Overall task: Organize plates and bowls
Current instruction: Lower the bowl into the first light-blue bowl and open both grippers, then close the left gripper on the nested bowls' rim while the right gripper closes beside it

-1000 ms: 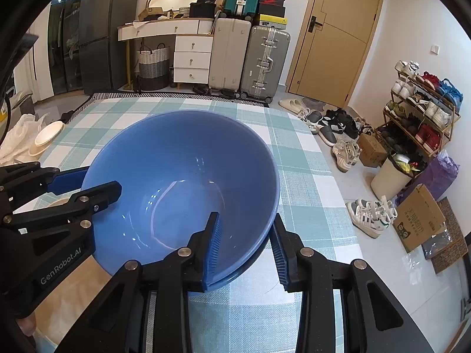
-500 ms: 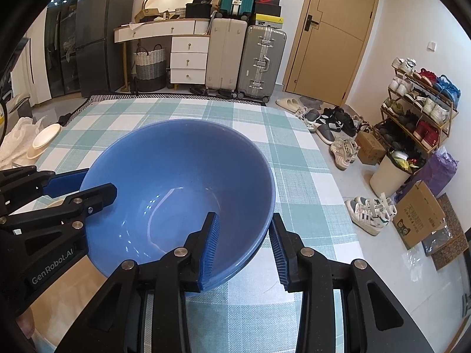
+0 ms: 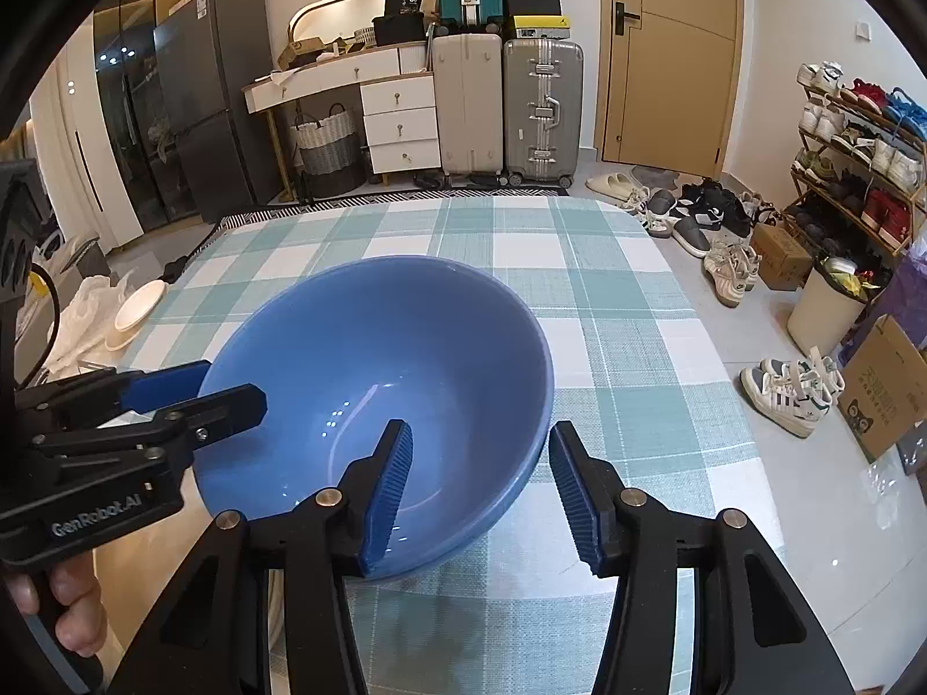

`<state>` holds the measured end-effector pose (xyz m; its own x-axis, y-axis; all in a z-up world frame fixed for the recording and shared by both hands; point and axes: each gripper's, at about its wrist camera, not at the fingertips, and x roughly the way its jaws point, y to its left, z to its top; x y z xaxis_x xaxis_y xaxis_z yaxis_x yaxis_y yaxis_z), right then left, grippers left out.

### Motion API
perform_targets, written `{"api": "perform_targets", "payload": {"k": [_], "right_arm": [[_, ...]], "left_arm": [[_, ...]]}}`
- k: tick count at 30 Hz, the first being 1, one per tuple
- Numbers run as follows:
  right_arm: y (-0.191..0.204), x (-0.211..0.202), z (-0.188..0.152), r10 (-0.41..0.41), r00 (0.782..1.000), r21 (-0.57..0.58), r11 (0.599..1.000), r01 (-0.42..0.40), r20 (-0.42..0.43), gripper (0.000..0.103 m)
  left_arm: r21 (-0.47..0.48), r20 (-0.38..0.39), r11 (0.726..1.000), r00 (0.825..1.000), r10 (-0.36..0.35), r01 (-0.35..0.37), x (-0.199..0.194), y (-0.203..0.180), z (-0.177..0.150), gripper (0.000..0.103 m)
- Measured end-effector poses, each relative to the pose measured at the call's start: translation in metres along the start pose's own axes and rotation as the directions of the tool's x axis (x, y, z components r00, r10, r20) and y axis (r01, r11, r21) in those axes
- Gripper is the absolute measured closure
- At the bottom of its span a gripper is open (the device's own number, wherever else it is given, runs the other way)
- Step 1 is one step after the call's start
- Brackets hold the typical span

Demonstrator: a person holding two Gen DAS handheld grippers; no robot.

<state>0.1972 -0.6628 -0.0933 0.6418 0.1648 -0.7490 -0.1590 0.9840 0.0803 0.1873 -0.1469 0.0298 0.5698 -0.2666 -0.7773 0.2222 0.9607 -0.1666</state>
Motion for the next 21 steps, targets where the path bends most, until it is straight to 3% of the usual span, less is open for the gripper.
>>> {"api": "perform_targets", "payload": {"k": [2, 10, 13, 14, 15, 21], "right_arm": [[-0.005, -0.001, 0.001, 0.026, 1.0, 0.017, 0.999, -0.026, 0.005, 0.037], [-0.032, -0.009, 0.008, 0.096, 0.995, 0.1, 0.99, -0.099, 0.035, 0.002], [-0.038, -0.008, 0.008, 0.097, 0.995, 0.114, 0.988, -0.099, 0.028, 0.002], [-0.038, -0.007, 0.008, 0.092, 0.995, 0.113, 0.989, -0.094, 0.025, 0.002], [-0.039, -0.005, 0.007, 0.09, 0.996, 0.114, 0.989, -0.092, 0.023, 0.002], [-0.043, 0.005, 0.002, 0.124, 0.992, 0.14, 0.982, -0.124, 0.007, 0.002]], "left_arm": [[-0.01, 0.012, 1.0, 1.0, -0.022, 0.023, -0.004, 0.004, 0.001, 0.03], [-0.052, 0.023, 0.998, 1.0, -0.021, 0.022, -0.009, 0.021, 0.007, 0.021], [-0.071, 0.012, 0.996, 0.999, -0.043, 0.044, -0.006, 0.025, 0.008, 0.015], [-0.073, 0.007, 0.996, 0.999, -0.047, 0.047, -0.004, 0.026, 0.007, 0.006], [-0.074, 0.006, 0.996, 0.999, -0.048, 0.049, -0.003, 0.026, 0.007, 0.003], [-0.087, -0.01, 0.994, 0.998, -0.065, 0.064, 0.006, 0.025, 0.004, 0.002]]}}
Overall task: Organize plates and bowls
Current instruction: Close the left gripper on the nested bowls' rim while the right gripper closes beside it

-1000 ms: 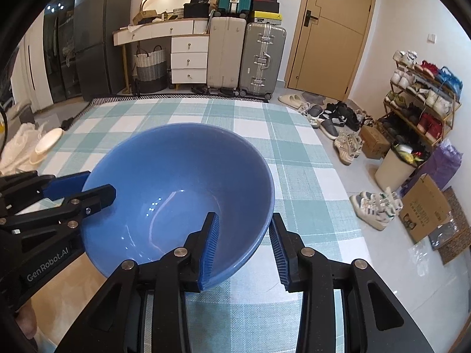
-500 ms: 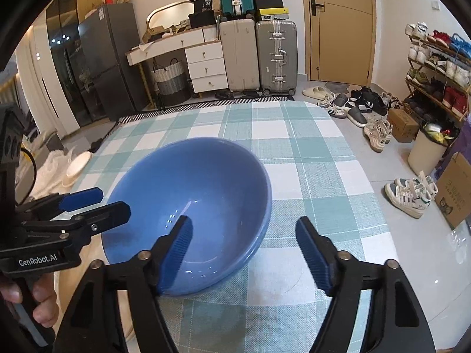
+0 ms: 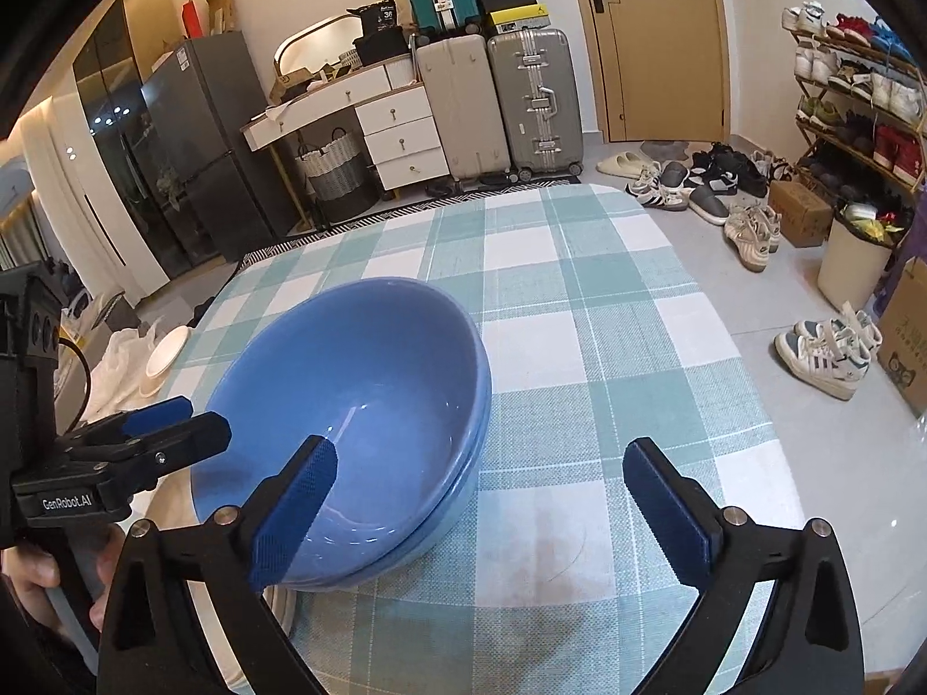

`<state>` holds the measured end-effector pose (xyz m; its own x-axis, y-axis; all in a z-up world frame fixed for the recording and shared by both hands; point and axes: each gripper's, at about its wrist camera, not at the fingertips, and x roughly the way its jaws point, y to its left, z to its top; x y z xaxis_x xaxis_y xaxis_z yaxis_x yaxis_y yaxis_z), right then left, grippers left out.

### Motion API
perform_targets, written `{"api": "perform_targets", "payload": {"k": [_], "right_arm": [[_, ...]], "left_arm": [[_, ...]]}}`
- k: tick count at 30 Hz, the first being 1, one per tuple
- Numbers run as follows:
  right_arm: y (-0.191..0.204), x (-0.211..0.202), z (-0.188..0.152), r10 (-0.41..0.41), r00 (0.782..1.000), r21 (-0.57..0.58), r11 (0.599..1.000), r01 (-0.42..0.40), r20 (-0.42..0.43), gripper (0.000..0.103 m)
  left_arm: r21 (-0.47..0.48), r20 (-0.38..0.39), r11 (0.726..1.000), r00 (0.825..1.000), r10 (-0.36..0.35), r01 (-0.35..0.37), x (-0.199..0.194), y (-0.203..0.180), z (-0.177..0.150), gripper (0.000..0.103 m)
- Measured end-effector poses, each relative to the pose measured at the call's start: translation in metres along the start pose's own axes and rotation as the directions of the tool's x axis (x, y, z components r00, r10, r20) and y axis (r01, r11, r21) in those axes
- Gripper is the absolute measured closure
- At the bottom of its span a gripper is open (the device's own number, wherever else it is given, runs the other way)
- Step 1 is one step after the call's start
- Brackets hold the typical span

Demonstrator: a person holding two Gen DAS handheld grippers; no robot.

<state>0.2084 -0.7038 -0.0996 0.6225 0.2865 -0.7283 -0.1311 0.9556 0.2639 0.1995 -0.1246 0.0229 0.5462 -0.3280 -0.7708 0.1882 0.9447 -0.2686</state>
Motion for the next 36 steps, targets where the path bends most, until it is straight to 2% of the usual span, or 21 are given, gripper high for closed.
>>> {"api": "perform_targets", "payload": {"k": [4, 9, 12, 15, 16, 19, 21, 23, 25, 28, 36], "right_arm": [[0.0, 0.007, -0.004, 0.015, 1.0, 0.007, 1.0, -0.015, -0.013, 0.002], [0.004, 0.012, -0.007, 0.045, 0.999, 0.003, 0.999, -0.045, -0.018, 0.002], [0.005, 0.014, -0.008, 0.069, 0.997, 0.01, 0.998, -0.069, -0.019, 0.004], [0.006, 0.016, -0.008, 0.082, 0.996, 0.01, 0.997, -0.082, -0.029, 0.015], [0.006, 0.017, -0.008, 0.084, 0.996, 0.01, 0.996, -0.084, -0.034, 0.02], [0.006, 0.018, -0.009, 0.089, 0.995, 0.012, 0.996, -0.089, -0.037, 0.027], [0.007, 0.017, -0.008, 0.095, 0.995, 0.01, 0.995, -0.095, -0.029, 0.029], [0.009, 0.015, -0.008, 0.097, 0.995, -0.002, 0.995, -0.097, -0.027, 0.039], [0.011, 0.015, -0.008, 0.089, 0.996, -0.014, 0.996, -0.089, -0.025, 0.045], [0.014, 0.013, -0.008, 0.079, 0.997, -0.028, 0.996, -0.08, -0.021, 0.055], [0.019, 0.011, -0.009, 0.05, 0.999, -0.041, 0.998, -0.051, -0.014, 0.055]], "left_arm": [[-0.002, -0.004, 1.0, 1.0, 0.012, -0.012, 0.005, -0.001, -0.001, 0.002], [-0.007, -0.021, 1.0, 1.0, -0.014, 0.014, 0.013, -0.001, -0.001, 0.004], [-0.01, -0.025, 0.999, 0.999, -0.033, 0.033, 0.017, -0.001, -0.001, 0.012], [0.012, -0.029, 0.999, 0.998, -0.049, 0.049, 0.019, -0.005, -0.002, 0.019], [0.017, -0.031, 0.998, 0.998, -0.052, 0.053, 0.019, -0.007, -0.003, 0.023], [0.022, -0.032, 0.998, 0.997, -0.065, 0.065, 0.021, -0.008, -0.003, 0.041], [0.03, -0.033, 0.998, 0.998, -0.05, 0.051, 0.022, -0.009, -0.002, 0.045], [0.034, -0.03, 0.998, 0.999, -0.042, 0.043, 0.022, -0.01, -0.002, 0.056], [0.034, -0.036, 0.999, 0.999, -0.038, 0.039, 0.024, -0.01, -0.001, 0.061], [0.046, -0.033, 0.999, 0.999, -0.01, 0.012, 0.024, -0.01, -0.001, 0.067], [0.065, -0.029, 0.998, 1.0, 0.009, -0.007, 0.023, -0.009, 0.0, 0.071]]}}
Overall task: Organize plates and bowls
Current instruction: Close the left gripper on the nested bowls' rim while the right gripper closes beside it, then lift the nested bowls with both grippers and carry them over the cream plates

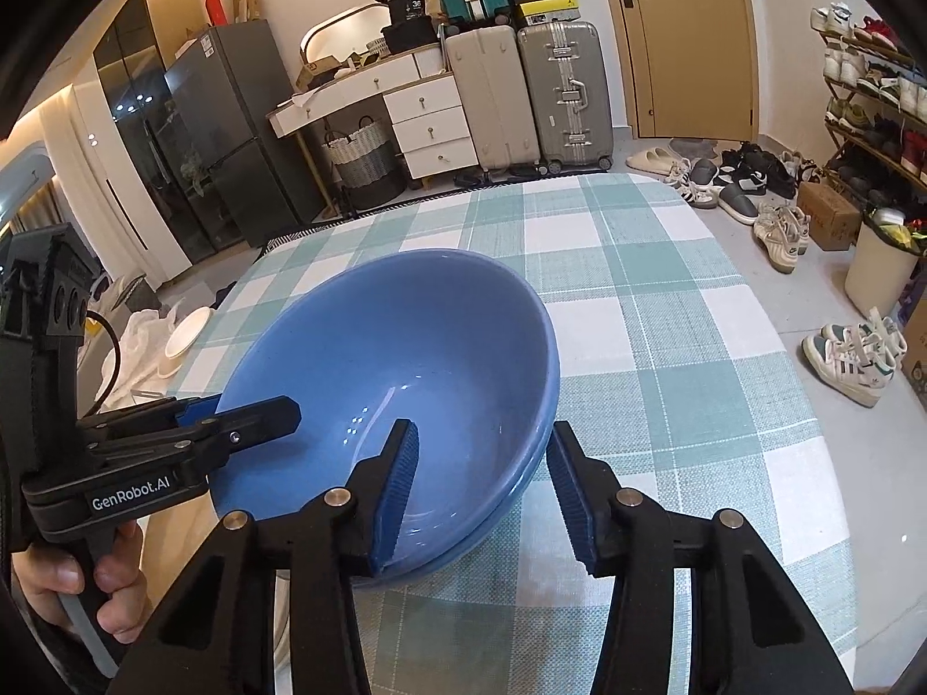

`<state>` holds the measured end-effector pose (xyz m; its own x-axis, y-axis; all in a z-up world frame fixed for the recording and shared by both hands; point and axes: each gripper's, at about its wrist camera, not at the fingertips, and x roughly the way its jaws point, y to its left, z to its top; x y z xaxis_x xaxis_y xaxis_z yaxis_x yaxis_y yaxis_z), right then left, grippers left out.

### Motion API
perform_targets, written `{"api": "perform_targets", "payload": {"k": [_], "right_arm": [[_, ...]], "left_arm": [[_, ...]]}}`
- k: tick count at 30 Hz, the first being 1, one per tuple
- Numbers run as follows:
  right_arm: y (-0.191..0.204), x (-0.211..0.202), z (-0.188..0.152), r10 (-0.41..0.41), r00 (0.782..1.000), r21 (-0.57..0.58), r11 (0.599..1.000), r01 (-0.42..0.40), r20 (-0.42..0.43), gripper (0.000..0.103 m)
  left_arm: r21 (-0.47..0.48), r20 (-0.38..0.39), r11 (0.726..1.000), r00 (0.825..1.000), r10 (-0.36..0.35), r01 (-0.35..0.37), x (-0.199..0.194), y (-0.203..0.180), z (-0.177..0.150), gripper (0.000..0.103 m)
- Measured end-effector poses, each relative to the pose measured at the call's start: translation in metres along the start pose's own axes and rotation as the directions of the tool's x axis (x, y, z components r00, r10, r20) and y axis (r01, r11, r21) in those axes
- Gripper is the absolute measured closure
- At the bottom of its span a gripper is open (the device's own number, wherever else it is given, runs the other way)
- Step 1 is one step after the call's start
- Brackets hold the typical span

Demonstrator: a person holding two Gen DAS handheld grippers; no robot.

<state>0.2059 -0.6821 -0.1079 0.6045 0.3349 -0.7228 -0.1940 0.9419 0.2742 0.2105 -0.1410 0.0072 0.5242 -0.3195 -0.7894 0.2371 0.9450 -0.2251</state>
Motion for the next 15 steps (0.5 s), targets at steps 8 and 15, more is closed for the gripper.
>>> {"api": "perform_targets", "payload": {"k": [8, 15], "right_arm": [[0.003, -0.007, 0.0, -0.018, 1.0, -0.017, 1.0, 0.019, 0.018, 0.055], [0.006, -0.017, 0.0, -0.02, 0.999, -0.024, 0.999, 0.021, 0.041, 0.055]], "left_arm": [[0.007, 0.015, 1.0, 1.0, -0.003, 0.003, -0.002, 0.0, -0.001, 0.071], [0.022, 0.046, 1.0, 0.999, 0.005, -0.006, -0.014, -0.005, 0.001, 0.071]]}}
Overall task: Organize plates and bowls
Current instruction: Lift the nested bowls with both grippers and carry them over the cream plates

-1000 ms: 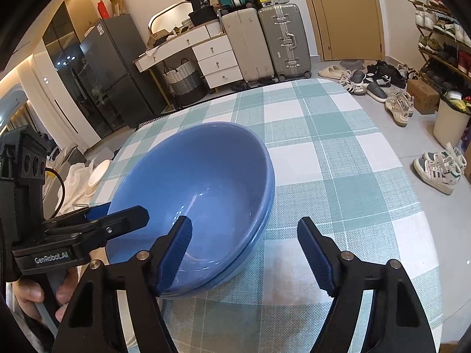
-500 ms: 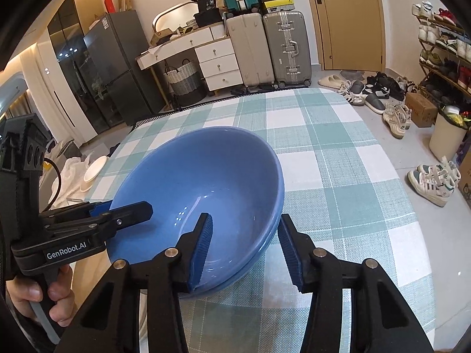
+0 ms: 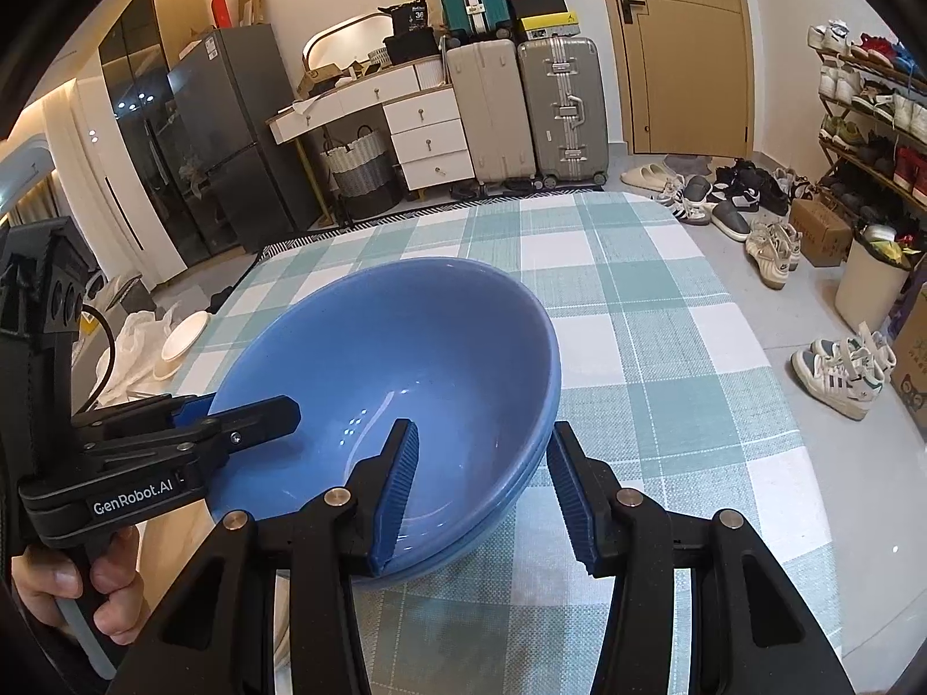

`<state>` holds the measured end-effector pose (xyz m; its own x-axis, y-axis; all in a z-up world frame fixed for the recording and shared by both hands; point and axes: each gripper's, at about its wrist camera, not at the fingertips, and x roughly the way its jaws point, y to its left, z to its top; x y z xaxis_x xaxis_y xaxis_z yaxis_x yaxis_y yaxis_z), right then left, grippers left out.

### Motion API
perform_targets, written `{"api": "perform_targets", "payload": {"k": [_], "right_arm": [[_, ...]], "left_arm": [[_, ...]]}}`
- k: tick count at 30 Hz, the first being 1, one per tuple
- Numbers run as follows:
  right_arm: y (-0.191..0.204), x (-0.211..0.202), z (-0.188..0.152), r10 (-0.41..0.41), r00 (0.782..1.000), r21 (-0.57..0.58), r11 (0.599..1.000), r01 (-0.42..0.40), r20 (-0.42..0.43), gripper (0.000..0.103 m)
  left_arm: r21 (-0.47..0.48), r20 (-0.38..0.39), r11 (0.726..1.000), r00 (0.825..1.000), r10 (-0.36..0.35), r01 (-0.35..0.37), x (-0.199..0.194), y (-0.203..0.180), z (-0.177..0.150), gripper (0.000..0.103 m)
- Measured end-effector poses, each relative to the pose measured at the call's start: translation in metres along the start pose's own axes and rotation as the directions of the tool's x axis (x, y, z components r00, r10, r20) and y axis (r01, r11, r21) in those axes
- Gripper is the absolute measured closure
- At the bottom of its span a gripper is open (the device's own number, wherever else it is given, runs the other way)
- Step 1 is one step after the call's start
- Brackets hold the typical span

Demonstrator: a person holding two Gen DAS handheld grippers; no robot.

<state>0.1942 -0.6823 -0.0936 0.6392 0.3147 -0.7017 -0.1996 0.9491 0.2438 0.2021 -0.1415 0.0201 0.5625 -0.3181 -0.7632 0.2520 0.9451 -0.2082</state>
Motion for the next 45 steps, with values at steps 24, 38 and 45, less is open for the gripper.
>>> {"api": "perform_targets", "payload": {"k": [24, 38, 45], "right_arm": [[0.032, -0.069, 0.003, 0.016, 0.994, -0.042, 0.999, -0.012, 0.11, 0.055], [0.077, -0.108, -0.004, 0.054, 0.988, -0.083, 0.996, -0.042, 0.147, 0.055], [0.1, -0.115, -0.011, 0.072, 0.987, -0.109, 0.992, -0.057, 0.143, 0.055]], "left_arm": [[0.033, 0.122, 0.999, 0.992, 0.029, -0.033, -0.096, -0.02, -0.012, 0.071], [0.014, 0.18, 0.997, 0.981, 0.066, -0.07, -0.169, -0.014, -0.035, 0.07], [-0.006, 0.191, 0.996, 0.978, 0.087, -0.088, -0.199, -0.003, -0.051, 0.07]]}}
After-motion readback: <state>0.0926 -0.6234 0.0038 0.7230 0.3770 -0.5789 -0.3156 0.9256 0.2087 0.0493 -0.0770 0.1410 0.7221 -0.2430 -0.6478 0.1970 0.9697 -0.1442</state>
